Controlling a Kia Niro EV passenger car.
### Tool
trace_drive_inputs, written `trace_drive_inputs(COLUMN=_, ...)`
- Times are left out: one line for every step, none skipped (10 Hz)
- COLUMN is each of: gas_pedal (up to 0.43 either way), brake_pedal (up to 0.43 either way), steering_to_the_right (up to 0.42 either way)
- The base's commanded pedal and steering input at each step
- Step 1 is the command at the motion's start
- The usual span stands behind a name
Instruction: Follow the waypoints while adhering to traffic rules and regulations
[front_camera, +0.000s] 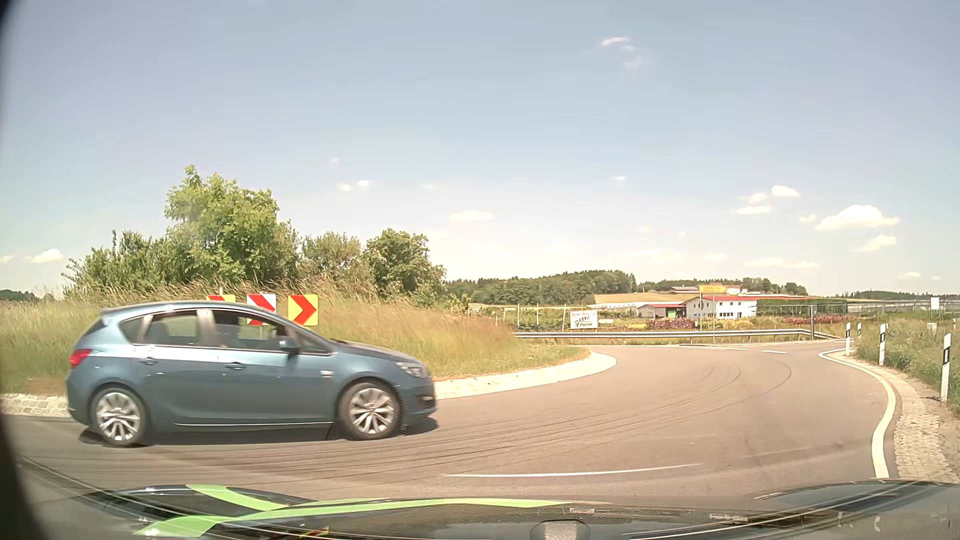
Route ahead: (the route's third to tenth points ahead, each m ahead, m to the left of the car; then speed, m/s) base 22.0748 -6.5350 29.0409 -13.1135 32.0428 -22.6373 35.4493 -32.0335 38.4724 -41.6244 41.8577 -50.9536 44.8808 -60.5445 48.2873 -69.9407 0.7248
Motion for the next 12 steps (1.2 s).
trace_drive_inputs(gas_pedal=0.339, brake_pedal=0.0, steering_to_the_right=0.234)
trace_drive_inputs(gas_pedal=0.37, brake_pedal=0.0, steering_to_the_right=0.242)
trace_drive_inputs(gas_pedal=0.378, brake_pedal=0.0, steering_to_the_right=0.251)
trace_drive_inputs(gas_pedal=0.398, brake_pedal=0.0, steering_to_the_right=0.258)
trace_drive_inputs(gas_pedal=0.398, brake_pedal=0.0, steering_to_the_right=0.264)
trace_drive_inputs(gas_pedal=0.409, brake_pedal=0.0, steering_to_the_right=0.265)
trace_drive_inputs(gas_pedal=0.429, brake_pedal=0.0, steering_to_the_right=0.265)
trace_drive_inputs(gas_pedal=0.441, brake_pedal=0.0, steering_to_the_right=0.263)
trace_drive_inputs(gas_pedal=0.441, brake_pedal=0.0, steering_to_the_right=0.259)
trace_drive_inputs(gas_pedal=0.449, brake_pedal=0.0, steering_to_the_right=0.25)
trace_drive_inputs(gas_pedal=0.449, brake_pedal=0.0, steering_to_the_right=0.24)
trace_drive_inputs(gas_pedal=0.449, brake_pedal=0.0, steering_to_the_right=0.22)
